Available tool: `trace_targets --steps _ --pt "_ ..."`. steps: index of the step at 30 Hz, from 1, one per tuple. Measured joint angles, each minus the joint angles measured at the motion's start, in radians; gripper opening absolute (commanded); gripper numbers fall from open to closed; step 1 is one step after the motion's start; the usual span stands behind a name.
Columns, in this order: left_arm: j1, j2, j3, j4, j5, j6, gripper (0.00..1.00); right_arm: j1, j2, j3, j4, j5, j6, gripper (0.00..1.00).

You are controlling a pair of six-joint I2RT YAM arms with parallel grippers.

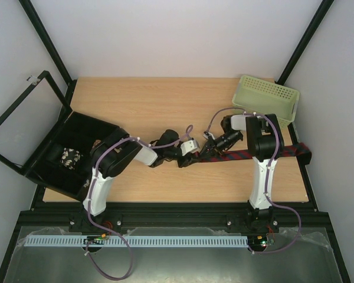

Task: Roll the ties
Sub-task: Roll the tie at the center of the board.

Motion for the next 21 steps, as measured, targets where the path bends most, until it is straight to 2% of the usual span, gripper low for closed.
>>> trace_targets --steps 7,16,21 --pt "-0.004 0.015 0.009 0.005 -0.014 0.054 0.31 -0.012 0.0 0.004 0.0 0.002 0.003 0.03" --pt "-0.014 -0.035 0.002 -0.093 -0.107 0.118 0.28 -0.004 -0.033 0.019 -0.021 0.027 0.003 0.3" --pt "-0.014 -0.047 0.039 -0.193 -0.117 0.127 0.28 -0.005 -0.074 0.023 -0.031 0.063 0.005 0.38"
